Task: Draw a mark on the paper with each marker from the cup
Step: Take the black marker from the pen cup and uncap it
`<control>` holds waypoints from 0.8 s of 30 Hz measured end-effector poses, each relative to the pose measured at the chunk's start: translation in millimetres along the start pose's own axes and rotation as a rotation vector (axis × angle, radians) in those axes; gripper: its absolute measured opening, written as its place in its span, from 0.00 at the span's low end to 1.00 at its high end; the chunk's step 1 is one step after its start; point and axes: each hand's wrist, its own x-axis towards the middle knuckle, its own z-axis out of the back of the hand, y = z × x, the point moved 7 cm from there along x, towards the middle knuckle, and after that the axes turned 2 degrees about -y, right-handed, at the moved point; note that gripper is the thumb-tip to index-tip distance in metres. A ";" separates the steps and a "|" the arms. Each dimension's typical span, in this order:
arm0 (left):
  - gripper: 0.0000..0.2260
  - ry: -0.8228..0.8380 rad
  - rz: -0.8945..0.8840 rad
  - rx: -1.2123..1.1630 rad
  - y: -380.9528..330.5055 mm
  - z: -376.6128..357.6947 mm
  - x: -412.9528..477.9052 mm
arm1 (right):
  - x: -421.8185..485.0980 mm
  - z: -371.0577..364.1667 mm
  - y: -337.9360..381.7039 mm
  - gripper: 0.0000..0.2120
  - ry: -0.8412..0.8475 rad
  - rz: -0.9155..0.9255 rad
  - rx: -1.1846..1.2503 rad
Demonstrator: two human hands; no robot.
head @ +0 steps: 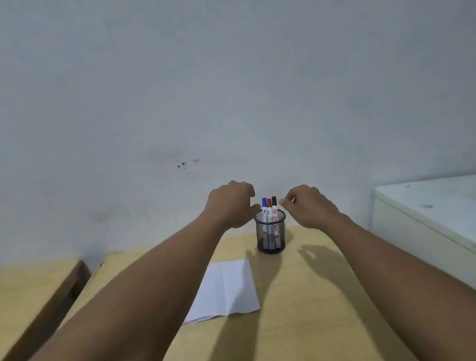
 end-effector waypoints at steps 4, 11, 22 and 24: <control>0.19 0.041 0.026 -0.093 -3.5 -43.2 43.7 | 36.7 -38.9 -34.7 0.11 0.024 -0.083 0.089; 0.21 0.099 0.080 -0.219 3.6 -113.9 101.6 | 97.4 -91.0 -69.7 0.13 -0.012 -0.157 0.366; 0.08 0.004 0.134 -0.424 -0.4 -123.7 115.9 | 108.7 -95.3 -64.4 0.06 0.021 -0.162 0.464; 0.07 -0.027 0.129 -0.474 -3.4 -108.4 116.1 | 107.8 -83.6 -57.4 0.08 0.005 -0.149 0.485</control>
